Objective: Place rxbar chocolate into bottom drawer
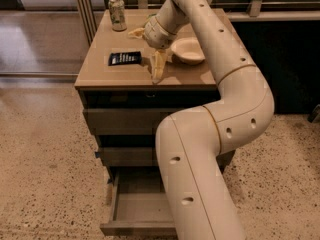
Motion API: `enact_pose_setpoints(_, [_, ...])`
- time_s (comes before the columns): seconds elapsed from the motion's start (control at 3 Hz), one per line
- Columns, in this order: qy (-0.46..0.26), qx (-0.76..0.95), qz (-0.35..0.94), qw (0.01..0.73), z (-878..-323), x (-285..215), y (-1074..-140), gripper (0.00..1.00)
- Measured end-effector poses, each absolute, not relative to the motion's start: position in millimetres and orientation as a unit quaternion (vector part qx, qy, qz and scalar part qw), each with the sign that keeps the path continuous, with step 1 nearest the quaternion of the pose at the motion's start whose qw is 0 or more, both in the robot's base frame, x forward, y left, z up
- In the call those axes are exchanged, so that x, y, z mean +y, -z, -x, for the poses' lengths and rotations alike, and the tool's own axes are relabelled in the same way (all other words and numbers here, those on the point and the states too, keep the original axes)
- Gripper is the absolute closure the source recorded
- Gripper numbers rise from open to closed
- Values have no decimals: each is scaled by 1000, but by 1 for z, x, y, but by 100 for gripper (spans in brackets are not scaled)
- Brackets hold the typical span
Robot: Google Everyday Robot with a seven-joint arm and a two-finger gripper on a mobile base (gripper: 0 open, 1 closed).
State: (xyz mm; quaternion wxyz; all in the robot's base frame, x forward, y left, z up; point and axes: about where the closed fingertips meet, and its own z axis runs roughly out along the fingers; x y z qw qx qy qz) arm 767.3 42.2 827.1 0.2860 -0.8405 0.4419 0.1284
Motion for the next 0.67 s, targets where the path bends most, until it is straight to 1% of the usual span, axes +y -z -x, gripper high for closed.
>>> enact_pose_setpoints(0.33, [-87, 461, 831, 300, -771, 27, -867, 0])
enact_pose_setpoints(0.67, [-66, 468, 827, 303, -769, 21, -891, 0])
